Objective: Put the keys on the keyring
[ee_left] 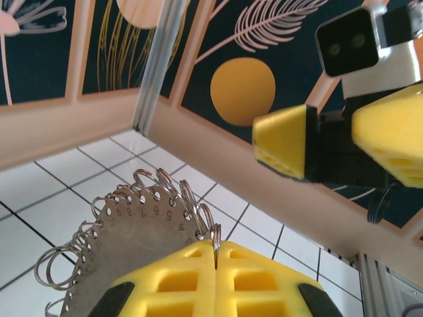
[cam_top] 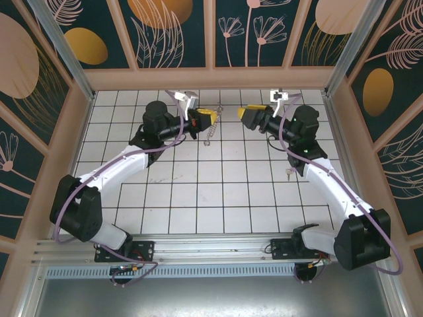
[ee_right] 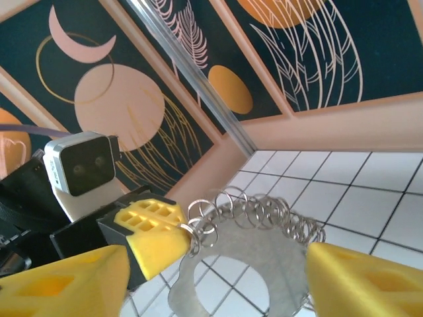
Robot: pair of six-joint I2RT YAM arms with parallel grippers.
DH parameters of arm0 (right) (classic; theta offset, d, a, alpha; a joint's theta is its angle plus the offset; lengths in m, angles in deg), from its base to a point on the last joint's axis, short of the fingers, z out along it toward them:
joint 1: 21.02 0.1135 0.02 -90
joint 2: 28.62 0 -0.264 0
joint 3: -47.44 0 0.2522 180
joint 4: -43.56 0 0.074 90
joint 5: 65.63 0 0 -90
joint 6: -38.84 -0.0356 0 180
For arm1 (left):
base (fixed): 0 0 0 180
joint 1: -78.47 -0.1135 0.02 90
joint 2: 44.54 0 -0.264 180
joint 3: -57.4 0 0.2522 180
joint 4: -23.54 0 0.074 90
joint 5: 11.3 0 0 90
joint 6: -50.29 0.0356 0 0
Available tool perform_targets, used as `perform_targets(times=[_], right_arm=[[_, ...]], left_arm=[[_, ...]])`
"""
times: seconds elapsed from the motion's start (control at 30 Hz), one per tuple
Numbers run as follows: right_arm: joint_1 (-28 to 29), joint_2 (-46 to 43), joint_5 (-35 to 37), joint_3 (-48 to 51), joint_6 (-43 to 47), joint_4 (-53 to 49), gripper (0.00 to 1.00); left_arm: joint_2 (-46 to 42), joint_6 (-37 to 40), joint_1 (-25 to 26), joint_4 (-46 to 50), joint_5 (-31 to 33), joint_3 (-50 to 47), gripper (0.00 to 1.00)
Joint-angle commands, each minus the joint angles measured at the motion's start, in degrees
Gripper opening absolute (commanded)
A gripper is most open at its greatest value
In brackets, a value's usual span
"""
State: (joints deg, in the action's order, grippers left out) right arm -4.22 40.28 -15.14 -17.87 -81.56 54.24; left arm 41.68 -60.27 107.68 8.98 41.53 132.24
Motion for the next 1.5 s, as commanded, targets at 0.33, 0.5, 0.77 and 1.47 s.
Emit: perform_targets(times=[0.33, 0.5, 0.77, 1.47], right_arm=[[0.76, 3.42, -12.4, 3.98, -4.32, 18.26, 0.58], [2.2, 6.86, -11.98, 3.55, -13.46, 28.43, 0.57], [4.0, 9.82, -10.34, 0.93, -20.59, 33.2, 0.57], [5.42, 13.46, -8.18, -0.69, -23.32, 36.12, 0.53]], left_arm=[[2.67, -7.33, 0.06, -1.85, -3.9, 10.57, 0.0], [3.7, -11.43, 0.06, -2.01, -4.87, 10.99, 0.0], [2.65, -14.76, 0.04, -3.62, -4.37, 8.5, 0.0], [1.08, -18.09, 0.06, -7.43, -5.06, 6.07, 0.0]])
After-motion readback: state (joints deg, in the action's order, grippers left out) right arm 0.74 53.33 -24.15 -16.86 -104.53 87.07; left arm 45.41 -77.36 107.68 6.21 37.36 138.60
